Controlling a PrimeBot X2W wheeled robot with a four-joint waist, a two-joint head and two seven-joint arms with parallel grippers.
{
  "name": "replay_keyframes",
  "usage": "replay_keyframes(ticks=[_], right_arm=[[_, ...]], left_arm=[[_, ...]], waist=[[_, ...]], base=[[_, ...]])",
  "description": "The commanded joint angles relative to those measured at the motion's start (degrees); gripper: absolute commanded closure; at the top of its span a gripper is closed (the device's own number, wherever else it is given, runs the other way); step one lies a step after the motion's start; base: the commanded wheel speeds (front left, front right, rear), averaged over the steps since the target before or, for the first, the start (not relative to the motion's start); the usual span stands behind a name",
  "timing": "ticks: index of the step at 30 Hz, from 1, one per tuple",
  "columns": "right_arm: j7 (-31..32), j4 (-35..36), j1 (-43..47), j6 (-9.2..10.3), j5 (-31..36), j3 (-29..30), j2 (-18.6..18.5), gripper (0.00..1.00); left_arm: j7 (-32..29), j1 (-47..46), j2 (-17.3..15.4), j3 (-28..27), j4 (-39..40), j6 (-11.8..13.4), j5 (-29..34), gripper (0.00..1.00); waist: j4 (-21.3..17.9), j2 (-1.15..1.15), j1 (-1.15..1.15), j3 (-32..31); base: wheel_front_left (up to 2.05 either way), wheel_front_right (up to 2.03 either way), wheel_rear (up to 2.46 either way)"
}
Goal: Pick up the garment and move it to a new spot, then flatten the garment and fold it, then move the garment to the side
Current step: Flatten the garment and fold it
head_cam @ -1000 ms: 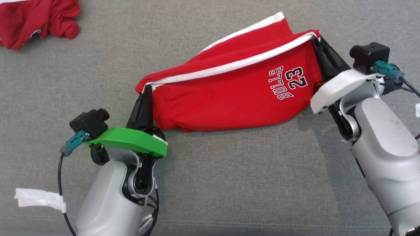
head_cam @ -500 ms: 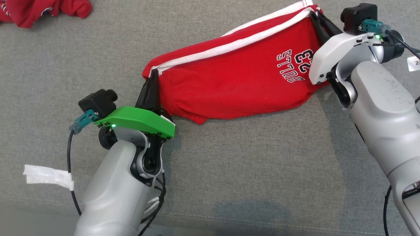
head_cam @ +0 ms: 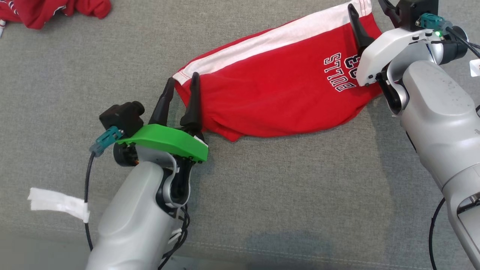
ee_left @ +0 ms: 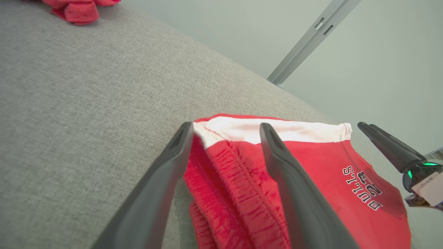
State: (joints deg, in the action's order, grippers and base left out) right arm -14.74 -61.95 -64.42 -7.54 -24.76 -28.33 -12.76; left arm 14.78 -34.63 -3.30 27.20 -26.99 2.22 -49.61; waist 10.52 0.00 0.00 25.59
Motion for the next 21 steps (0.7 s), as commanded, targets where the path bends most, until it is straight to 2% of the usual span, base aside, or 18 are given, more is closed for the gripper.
replay_keyframes(ticks=[1, 9, 13, 17, 21], right_arm=[[-0.38, 0.27, -0.35, 0.09, -0.66, -0.27, -0.21, 0.0], [-0.54, 2.04, 3.45, 0.09, -2.98, -2.1, -2.75, 0.0], [-0.15, 1.4, 6.13, 0.1, -4.54, -3.49, -3.5, 0.0], [3.6, 0.66, 8.64, 0.1, -7.4, -5.2, -3.32, 0.0], [7.43, 0.15, 10.07, 0.09, -9.79, -6.49, -3.68, 0.0]], left_arm=[[0.47, 1.36, -1.09, -0.82, 1.3, 0.35, 1.61, 0.0], [0.38, 11.67, -2.74, -7.91, 15.13, 1.23, 14.36, 0.0], [0.39, 16.73, -2.37, -10.94, 20.02, 0.66, 18.84, 0.0], [0.4, 20.28, -3.25, -12.84, 22.33, 0.34, 24.11, 0.0], [0.4, 23.46, -2.57, -15.27, 23.32, -0.35, 26.02, 0.0]], waist=[[-0.2, 0.0, 0.0, -0.35], [-1.17, 0.0, 0.0, -3.42], [-1.41, 0.0, 0.0, -5.48], [-1.3, 0.0, 0.0, -7.19], [-0.97, 0.0, 0.0, -7.8]], base=[[0.0, 0.0, 0.0], [0.0, 0.0, 0.0], [0.0, 0.0, 0.0], [0.0, 0.0, 0.0], [0.0, 0.0, 0.0]])
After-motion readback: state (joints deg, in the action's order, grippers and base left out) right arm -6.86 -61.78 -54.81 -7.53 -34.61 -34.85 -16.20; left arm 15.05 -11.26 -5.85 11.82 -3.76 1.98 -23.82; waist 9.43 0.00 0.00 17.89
